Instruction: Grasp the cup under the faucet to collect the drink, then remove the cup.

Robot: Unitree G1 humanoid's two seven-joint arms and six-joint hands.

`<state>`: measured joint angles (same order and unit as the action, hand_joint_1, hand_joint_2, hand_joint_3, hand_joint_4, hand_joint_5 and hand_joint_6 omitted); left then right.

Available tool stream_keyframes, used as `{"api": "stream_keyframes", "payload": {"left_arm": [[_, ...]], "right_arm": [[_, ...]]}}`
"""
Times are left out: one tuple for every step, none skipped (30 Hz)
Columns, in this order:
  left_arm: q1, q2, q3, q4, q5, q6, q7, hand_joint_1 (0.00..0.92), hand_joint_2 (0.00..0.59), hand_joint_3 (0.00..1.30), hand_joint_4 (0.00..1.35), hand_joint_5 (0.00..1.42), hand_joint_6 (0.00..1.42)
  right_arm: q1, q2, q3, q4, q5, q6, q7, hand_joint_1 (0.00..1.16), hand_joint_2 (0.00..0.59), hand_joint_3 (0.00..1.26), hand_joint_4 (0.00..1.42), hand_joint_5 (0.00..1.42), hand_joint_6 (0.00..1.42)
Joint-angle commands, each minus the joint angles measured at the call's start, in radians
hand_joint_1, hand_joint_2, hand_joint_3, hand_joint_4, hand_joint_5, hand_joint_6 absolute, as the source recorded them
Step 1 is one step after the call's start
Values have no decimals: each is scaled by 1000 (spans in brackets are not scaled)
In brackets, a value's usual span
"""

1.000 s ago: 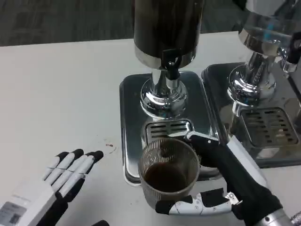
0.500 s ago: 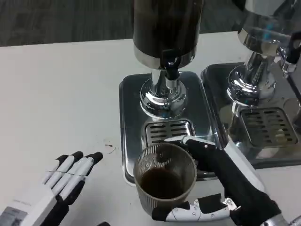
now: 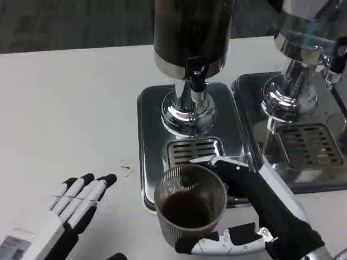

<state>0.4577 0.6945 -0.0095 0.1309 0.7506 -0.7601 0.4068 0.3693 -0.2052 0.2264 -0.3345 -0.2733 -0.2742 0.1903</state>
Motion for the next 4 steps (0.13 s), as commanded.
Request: {"api": "stream_keyframes", "payload": {"left_arm": [[-8,-8,-3,17,-13,7,-14,0,202,0,0,0,0],[-9,-9,-4,19,-13,7,-14,0,202,0,0,0,0],[-10,-10,-4,20,-12,5,-12,0,202,0,0,0,0],[-10,-12,-5,19,-12,4,-11,0,202,0,0,0,0]], "right_arm": [[-1,15,1,-41,26,-6,-15,1006,119,624,686,780,930],[0,15,0,-41,26,-6,-16,1006,119,624,687,780,930],[0,15,0,-42,26,-6,-16,1006,119,624,687,780,930],[1,16,0,-42,26,-6,-17,1006,119,624,687,780,930]]}}
